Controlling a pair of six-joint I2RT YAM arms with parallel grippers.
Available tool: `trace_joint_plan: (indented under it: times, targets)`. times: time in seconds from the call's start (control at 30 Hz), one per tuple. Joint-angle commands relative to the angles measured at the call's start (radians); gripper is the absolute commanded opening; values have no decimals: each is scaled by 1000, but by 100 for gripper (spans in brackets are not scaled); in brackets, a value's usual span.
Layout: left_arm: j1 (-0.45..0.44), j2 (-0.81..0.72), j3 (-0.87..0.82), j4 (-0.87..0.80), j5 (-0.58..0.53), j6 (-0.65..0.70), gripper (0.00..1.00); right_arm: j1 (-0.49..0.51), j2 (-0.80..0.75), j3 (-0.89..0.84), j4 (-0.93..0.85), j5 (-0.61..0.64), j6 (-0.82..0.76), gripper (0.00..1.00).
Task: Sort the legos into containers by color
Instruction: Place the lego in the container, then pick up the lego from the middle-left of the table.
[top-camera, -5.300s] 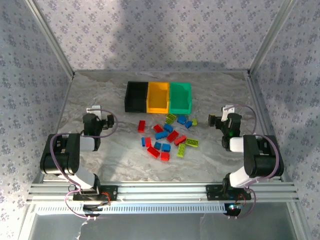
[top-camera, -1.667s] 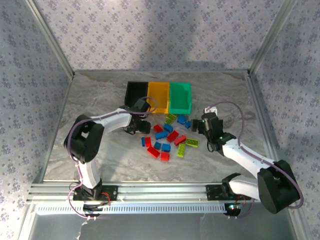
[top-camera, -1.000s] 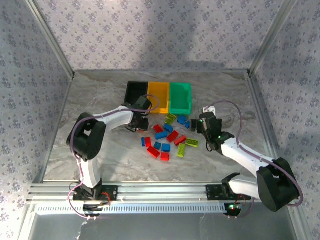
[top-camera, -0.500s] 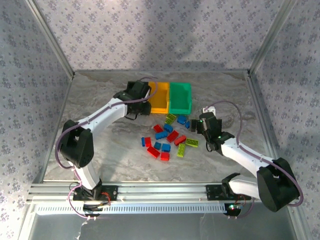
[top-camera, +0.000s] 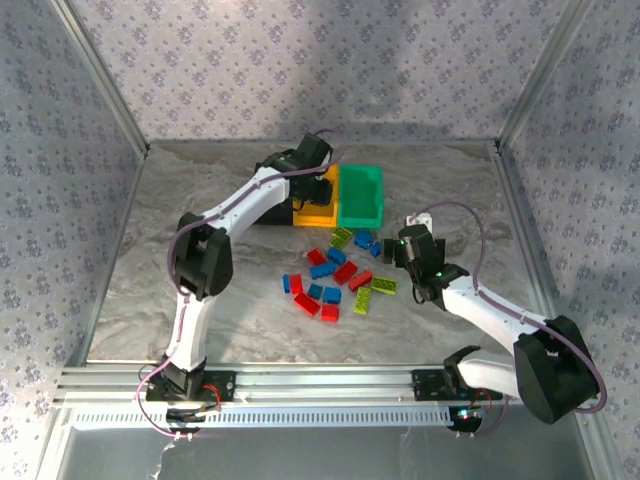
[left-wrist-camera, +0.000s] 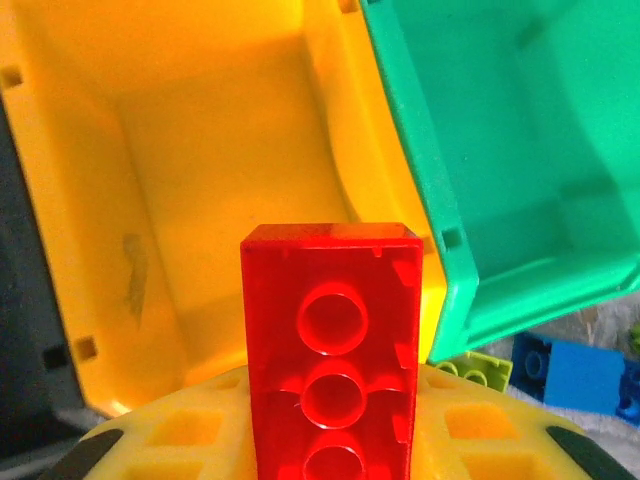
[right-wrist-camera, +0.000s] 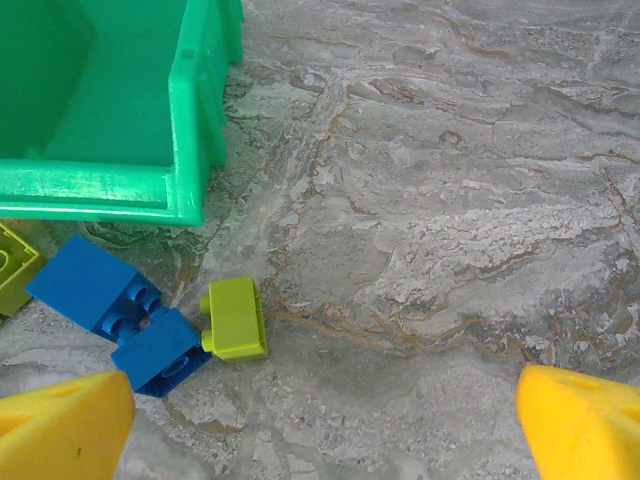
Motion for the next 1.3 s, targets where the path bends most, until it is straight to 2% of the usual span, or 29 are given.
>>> trace_joint_plan:
  times: [0.0, 0.17, 0.3, 0.47, 0.7, 0.8, 1.0, 1.17, 1.27]
  targets:
    - [0, 65, 123, -82, -11, 25, 34, 7, -19, 21, -14, 20, 1, 100]
    - [3, 229, 339, -222, -48, 30, 41, 7, -21, 25, -20, 25, 0, 100]
    - [4, 247, 340, -216, -64, 30, 47, 6, -35, 19, -19, 24, 1, 100]
    - [3, 234, 335, -229, -63, 32, 48, 7, -34, 21, -19, 20, 1, 100]
    - [-44, 32, 116, -114, -90, 35, 50, 8, -26, 21, -17, 19, 3, 100]
    - [-78, -82, -45, -42, -95, 32, 52, 8, -26, 21, -15, 17, 4, 100]
    - [-151, -286, -399, 135, -44, 7, 62, 7, -8, 26, -12, 14, 7, 100]
    - [-211, -325, -483, 151, 31, -2, 65, 11, 12, 28, -3, 15, 6, 100]
    - [-279, -324, -497, 146, 43, 22, 69, 8, 22, 37, -14, 33, 3, 100]
